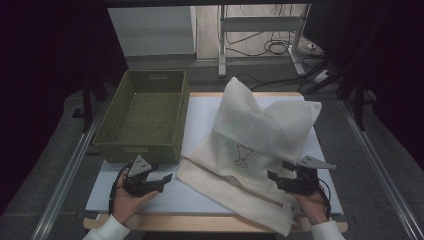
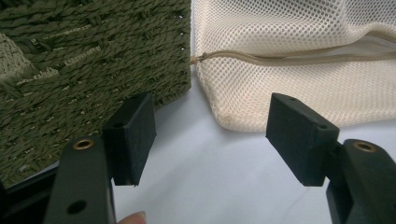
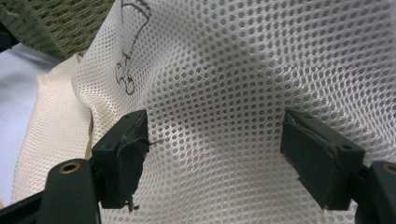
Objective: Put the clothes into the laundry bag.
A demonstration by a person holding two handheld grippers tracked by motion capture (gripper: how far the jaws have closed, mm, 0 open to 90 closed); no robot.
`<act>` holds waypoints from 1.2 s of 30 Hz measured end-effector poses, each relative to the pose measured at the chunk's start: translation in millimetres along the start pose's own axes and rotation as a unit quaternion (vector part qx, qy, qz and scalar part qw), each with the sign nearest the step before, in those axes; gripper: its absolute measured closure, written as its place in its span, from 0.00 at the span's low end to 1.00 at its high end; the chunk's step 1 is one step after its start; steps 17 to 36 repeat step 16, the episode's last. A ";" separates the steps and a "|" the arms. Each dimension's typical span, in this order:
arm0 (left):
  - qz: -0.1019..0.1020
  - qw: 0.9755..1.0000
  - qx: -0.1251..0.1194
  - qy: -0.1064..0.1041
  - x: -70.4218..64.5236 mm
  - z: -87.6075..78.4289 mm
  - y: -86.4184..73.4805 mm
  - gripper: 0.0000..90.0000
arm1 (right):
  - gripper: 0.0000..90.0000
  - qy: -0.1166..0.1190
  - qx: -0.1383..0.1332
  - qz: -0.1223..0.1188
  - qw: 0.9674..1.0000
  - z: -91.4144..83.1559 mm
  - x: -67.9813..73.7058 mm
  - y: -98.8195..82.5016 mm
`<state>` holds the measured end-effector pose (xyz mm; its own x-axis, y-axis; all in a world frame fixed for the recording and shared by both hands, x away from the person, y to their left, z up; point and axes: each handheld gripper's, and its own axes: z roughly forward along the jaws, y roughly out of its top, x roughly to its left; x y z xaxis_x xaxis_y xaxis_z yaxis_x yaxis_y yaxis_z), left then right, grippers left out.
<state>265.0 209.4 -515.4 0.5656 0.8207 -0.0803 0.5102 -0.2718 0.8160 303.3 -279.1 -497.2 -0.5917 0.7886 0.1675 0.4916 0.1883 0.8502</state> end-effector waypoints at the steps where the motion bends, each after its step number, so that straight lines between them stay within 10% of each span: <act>1: 0.000 1.000 0.000 0.000 0.0 0.0 -0.1 0.36 | 0.26 0.000 0.001 -0.001 1.000 0.4 0.1 0.1; 36: 0.008 1.000 0.001 -0.006 -1.1 5.0 4.1 0.35 | 0.21 0.005 0.002 -0.009 1.000 1.7 2.2 -1.3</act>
